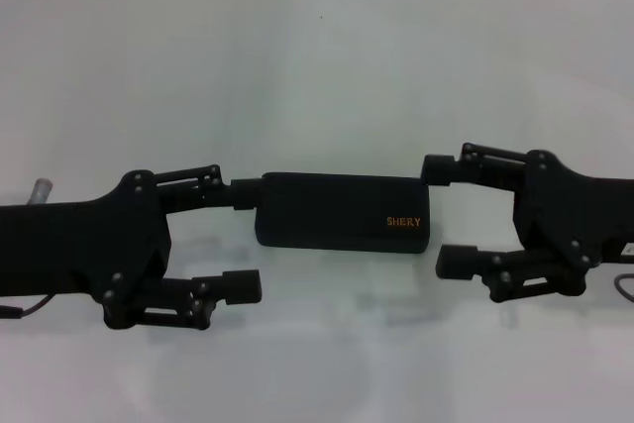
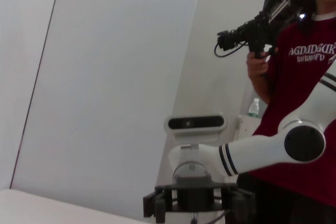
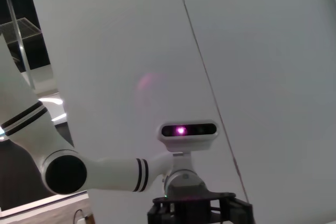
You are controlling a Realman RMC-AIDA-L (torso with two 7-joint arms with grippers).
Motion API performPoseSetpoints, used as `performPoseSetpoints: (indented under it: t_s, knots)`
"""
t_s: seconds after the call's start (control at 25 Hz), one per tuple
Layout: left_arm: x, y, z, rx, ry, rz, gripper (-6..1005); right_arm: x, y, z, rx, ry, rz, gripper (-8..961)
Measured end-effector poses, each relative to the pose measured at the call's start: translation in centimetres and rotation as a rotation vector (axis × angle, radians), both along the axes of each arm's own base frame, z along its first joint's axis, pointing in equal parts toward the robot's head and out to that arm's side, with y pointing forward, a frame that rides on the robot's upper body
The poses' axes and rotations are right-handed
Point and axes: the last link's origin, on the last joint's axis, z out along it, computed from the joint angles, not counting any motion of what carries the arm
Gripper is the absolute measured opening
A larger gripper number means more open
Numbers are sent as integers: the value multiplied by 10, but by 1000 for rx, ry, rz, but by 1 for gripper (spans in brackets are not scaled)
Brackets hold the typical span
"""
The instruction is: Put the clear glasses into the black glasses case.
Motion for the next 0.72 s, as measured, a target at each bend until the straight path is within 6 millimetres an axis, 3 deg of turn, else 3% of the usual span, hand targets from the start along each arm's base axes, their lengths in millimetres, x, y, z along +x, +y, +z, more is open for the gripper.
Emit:
performPoseSetpoints:
  t_s: [0.08, 0.72]
  knots:
    - [-2, -1, 0, 0, 16, -6, 815, -2, -2, -4, -17, -1, 9, 886]
    - [-13, -1, 5, 14, 24, 22, 816, -8, -10, -14, -66, 5, 32, 886]
